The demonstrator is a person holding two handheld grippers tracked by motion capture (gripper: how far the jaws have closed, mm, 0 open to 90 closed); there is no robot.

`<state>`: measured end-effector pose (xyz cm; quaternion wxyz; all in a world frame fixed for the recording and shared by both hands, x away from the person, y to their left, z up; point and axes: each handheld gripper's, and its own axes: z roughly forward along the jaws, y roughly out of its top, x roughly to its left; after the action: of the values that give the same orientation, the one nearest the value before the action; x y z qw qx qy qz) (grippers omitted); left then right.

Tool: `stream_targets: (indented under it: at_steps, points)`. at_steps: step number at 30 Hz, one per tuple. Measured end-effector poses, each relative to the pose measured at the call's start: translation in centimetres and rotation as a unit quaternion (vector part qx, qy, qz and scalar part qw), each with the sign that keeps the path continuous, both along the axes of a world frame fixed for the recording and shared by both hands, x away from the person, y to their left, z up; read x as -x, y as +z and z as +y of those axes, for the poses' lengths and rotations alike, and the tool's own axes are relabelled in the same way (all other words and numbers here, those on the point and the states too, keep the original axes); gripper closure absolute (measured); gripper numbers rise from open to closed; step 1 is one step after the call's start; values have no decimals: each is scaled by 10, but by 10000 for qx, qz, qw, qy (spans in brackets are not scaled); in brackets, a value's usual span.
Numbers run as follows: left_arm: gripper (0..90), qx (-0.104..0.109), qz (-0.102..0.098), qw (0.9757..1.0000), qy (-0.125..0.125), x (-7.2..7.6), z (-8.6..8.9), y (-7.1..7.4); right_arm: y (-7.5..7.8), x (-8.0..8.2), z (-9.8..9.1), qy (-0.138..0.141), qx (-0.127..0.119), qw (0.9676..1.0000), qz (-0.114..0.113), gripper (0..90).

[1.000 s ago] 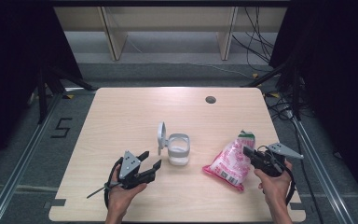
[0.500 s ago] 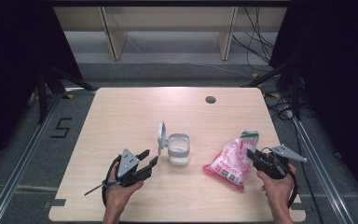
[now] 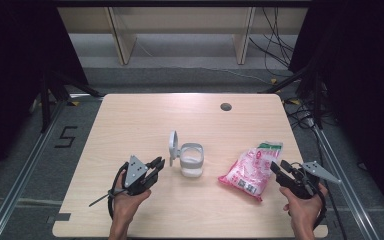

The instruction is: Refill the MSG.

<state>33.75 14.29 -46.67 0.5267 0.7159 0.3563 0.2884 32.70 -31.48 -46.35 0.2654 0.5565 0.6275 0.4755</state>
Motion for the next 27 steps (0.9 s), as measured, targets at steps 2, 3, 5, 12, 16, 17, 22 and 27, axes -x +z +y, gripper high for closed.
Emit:
stream_targets:
  at_steps: [2, 3, 5, 12, 16, 17, 22, 27]
  points:
    - [839, 3, 21, 10000, 21, -1, 1, 0, 1, 2, 2, 123, 105, 9999, -3, 554]
    - [844, 9, 1, 10000, 26, -1, 2, 0, 3, 4, 5, 58, 20, 9999, 80, 551]
    - [863, -3, -4, 10000, 36, -2, 3, 0, 3, 6, 9, 102, 67, 9999, 32, 545]
    - [890, -20, -39, 10000, 89, -3, 4, 7, 5, 15, 29, 508, 233, 9983, -152, 538]
    - [891, -106, -53, 9999, 72, -4, 4, 12, 3, 18, 40, 865, 397, 9953, -199, 520]
    - [891, -117, -65, 9999, 72, -4, 4, 13, 3, 21, 45, 941, 241, 9952, -88, 512]
    - [892, -148, -46, 9999, 44, -9, 4, 15, 1, 24, 57, 1324, 431, 9902, -80, 491]
    - [892, -74, -2, 10000, 20, -12, 2, 15, -3, 28, 64, 1395, 462, 9891, 54, 466]
